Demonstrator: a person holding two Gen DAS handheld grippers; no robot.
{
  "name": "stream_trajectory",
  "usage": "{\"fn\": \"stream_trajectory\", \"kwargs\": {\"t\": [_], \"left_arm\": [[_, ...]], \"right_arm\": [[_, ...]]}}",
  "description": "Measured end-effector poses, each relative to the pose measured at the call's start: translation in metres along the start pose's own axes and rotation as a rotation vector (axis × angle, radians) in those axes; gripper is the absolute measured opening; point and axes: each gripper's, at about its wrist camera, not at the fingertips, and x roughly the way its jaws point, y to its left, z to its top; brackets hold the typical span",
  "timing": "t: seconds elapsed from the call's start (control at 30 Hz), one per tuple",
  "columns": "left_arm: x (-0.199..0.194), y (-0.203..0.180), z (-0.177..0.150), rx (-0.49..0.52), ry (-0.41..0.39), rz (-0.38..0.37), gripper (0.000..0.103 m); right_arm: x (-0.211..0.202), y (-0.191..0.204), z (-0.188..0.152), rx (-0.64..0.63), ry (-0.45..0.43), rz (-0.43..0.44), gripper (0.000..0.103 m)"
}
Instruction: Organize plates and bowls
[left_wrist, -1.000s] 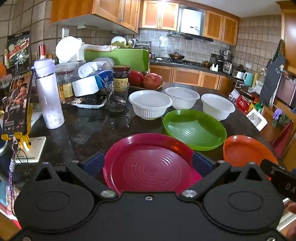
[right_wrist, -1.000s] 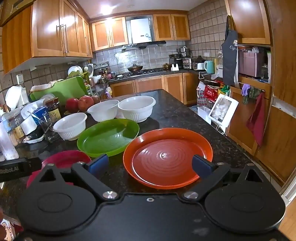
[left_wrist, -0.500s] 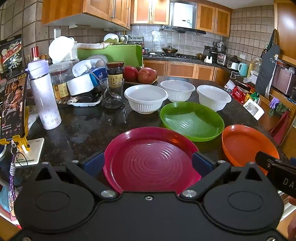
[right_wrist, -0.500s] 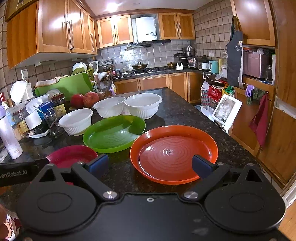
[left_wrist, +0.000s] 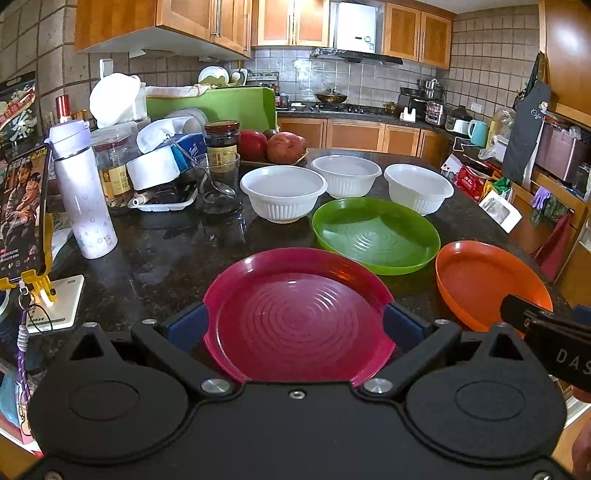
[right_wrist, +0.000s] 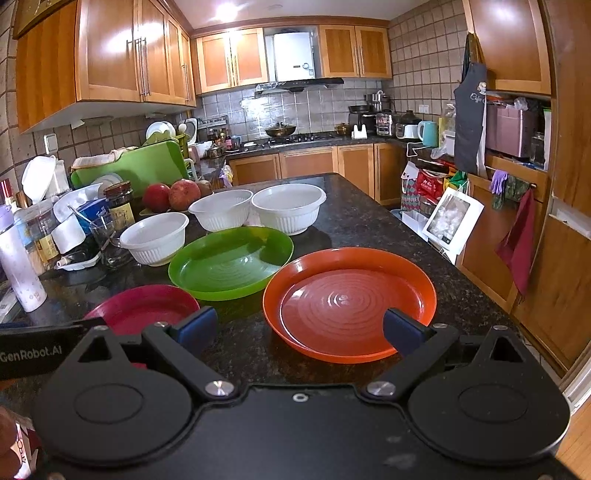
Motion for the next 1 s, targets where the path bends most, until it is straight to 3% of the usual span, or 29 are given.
{"fn": "stream_trajectory", "kwargs": {"t": [1.0], "left_arm": [[-0.0001,0.0060,-0.0002,0.010,-0.006,0.023,0.100]], "right_arm": [[-0.0003,0.0045,-0.0003,-0.013,-0.009,0.009,0.102]]}}
